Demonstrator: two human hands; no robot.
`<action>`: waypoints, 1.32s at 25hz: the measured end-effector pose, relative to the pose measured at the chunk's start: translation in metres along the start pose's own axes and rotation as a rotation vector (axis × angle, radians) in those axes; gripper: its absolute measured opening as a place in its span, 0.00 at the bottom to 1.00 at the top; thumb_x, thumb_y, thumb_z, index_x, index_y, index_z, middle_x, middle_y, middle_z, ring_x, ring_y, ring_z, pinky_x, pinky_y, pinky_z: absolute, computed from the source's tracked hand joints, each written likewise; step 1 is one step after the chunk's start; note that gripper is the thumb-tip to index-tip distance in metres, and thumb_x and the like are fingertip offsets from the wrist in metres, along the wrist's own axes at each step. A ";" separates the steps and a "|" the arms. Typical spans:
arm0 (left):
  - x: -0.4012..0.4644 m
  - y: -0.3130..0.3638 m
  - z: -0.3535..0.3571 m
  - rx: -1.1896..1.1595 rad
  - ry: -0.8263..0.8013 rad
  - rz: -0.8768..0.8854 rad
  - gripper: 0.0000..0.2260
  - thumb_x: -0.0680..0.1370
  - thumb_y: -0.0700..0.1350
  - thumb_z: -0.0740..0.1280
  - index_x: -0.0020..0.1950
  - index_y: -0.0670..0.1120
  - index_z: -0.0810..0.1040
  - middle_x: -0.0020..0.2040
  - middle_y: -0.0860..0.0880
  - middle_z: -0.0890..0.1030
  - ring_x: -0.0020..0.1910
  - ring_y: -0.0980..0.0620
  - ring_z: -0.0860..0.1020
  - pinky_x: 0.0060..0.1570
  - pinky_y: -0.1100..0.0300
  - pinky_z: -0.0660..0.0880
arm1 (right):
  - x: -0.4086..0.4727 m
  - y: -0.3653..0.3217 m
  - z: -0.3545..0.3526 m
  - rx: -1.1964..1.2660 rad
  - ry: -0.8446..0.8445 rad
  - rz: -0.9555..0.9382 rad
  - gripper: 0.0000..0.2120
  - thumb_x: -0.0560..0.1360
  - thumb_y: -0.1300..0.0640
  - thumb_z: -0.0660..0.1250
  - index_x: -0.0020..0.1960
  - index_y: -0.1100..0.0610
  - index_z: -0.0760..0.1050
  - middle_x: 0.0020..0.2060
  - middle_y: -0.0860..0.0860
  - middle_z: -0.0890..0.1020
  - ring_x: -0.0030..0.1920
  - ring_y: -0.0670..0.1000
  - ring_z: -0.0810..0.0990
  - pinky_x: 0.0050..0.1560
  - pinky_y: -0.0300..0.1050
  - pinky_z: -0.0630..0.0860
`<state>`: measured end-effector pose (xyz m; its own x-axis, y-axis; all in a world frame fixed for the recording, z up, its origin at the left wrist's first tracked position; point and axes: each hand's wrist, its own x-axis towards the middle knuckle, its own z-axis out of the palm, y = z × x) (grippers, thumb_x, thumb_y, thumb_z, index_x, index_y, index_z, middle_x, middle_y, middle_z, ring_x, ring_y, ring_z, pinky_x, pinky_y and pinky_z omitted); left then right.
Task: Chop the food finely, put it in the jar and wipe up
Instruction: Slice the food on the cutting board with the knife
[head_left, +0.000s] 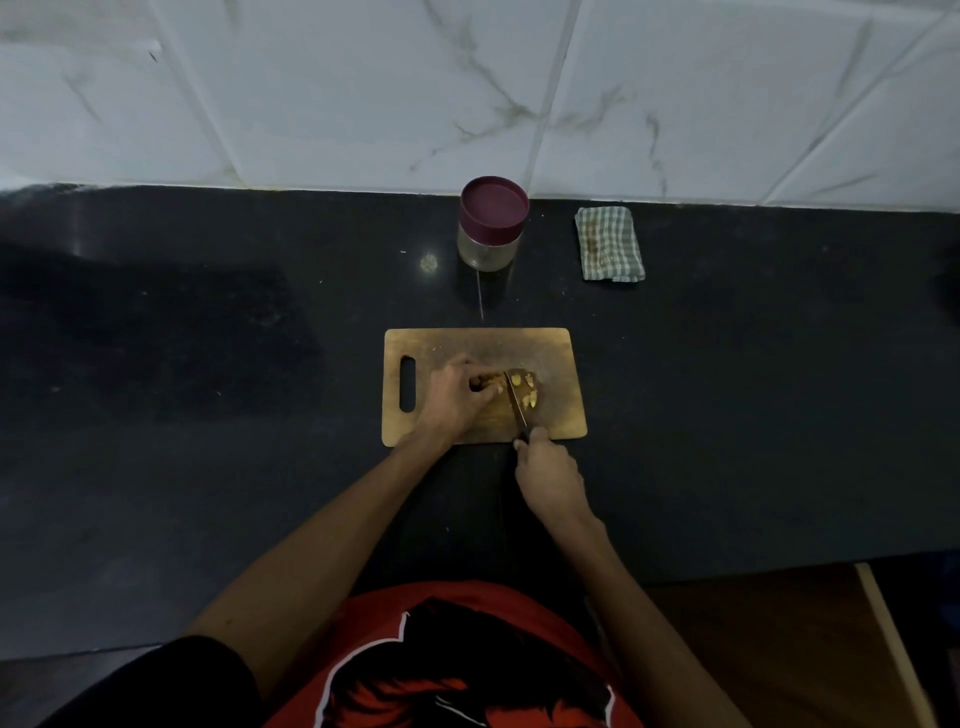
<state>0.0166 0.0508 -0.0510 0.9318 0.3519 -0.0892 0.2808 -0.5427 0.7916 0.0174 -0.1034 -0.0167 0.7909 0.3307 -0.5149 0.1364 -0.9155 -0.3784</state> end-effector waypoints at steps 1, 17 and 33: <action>0.000 0.000 0.000 0.000 -0.003 0.002 0.12 0.75 0.42 0.69 0.59 0.45 0.79 0.57 0.50 0.76 0.48 0.61 0.73 0.42 0.75 0.70 | 0.002 -0.001 -0.001 0.014 0.014 -0.001 0.10 0.84 0.52 0.54 0.58 0.56 0.69 0.48 0.52 0.78 0.47 0.51 0.78 0.43 0.48 0.73; 0.001 -0.003 0.000 0.012 0.018 0.022 0.12 0.74 0.41 0.70 0.57 0.45 0.80 0.55 0.51 0.77 0.46 0.63 0.73 0.43 0.78 0.69 | 0.010 -0.005 -0.008 0.157 0.033 -0.021 0.09 0.84 0.51 0.55 0.56 0.55 0.70 0.48 0.52 0.77 0.49 0.51 0.78 0.50 0.53 0.77; 0.001 -0.001 -0.002 0.004 0.015 0.025 0.13 0.74 0.41 0.71 0.58 0.44 0.80 0.55 0.49 0.78 0.46 0.60 0.75 0.46 0.72 0.70 | 0.014 -0.014 0.001 0.061 0.080 -0.011 0.11 0.84 0.52 0.55 0.62 0.55 0.69 0.48 0.52 0.78 0.48 0.52 0.80 0.49 0.53 0.79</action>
<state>0.0174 0.0533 -0.0503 0.9350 0.3494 -0.0601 0.2581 -0.5545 0.7912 0.0256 -0.0862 -0.0195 0.8348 0.3192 -0.4486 0.1105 -0.8954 -0.4314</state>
